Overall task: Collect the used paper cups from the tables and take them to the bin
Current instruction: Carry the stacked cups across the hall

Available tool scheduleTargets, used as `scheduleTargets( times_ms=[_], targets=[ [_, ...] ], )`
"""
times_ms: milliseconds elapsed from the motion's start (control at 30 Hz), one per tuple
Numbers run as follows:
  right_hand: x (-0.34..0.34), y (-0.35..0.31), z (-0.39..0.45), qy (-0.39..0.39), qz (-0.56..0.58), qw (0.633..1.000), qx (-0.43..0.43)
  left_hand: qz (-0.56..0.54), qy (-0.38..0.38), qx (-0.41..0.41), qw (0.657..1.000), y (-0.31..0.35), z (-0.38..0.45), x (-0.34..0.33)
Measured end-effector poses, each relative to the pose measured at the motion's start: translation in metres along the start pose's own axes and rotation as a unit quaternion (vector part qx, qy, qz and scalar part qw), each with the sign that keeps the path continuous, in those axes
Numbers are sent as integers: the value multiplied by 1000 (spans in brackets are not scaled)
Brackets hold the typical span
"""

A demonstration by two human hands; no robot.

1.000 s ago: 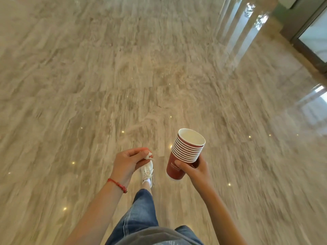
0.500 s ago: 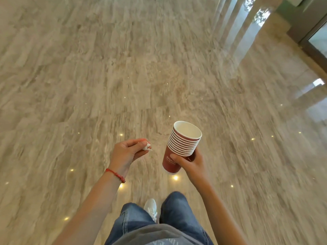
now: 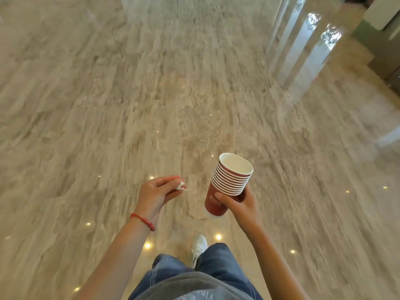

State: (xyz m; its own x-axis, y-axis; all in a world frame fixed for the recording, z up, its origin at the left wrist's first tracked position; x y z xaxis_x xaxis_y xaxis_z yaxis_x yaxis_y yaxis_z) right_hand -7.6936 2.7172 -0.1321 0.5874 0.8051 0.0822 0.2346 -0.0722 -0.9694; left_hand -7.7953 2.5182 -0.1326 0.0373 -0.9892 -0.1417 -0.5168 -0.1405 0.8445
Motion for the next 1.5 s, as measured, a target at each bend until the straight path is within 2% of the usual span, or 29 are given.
scheduleTargets(
  times_ms=[133, 467, 767, 900, 1167, 1500],
  targets=[
    [-4, -40, 81, 3, -4, 1000, 5, -3, -6, -7, 1000, 49, 55, -46],
    [-51, -69, 296, 12, -3, 1000, -15, 5, -25, 21, 999, 116, 251, -150],
    [-97, -156, 503, 33, 6, 999, -4, 15, -47, 15, 999, 238, 432, -256],
    [-99, -171, 573, 57, 17, 998, -22, 17, -67, 32, 997, 264, 489, -304],
    [-101, -195, 754, 54, 16, 998, -22, 8, -42, 55, 998, 297, 620, -408],
    [-89, -275, 979, 48, 16, 999, 6, 9, -43, 20, 999, 404, 772, -555]
  ],
)
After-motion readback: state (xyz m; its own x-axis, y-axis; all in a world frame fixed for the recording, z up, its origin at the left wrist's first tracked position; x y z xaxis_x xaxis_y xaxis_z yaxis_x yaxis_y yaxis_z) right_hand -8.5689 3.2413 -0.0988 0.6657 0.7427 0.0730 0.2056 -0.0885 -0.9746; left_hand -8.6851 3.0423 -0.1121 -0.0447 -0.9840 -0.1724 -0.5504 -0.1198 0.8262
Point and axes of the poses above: each hand's wrist, its own z-axis towards the middle knuckle, its own x-axis out of the back of the hand, y = z × x, the point moved 6 cm from there along z, towards the middle knuckle, and after that the axes turned 10 degrees about y, right-handed, at the moved point
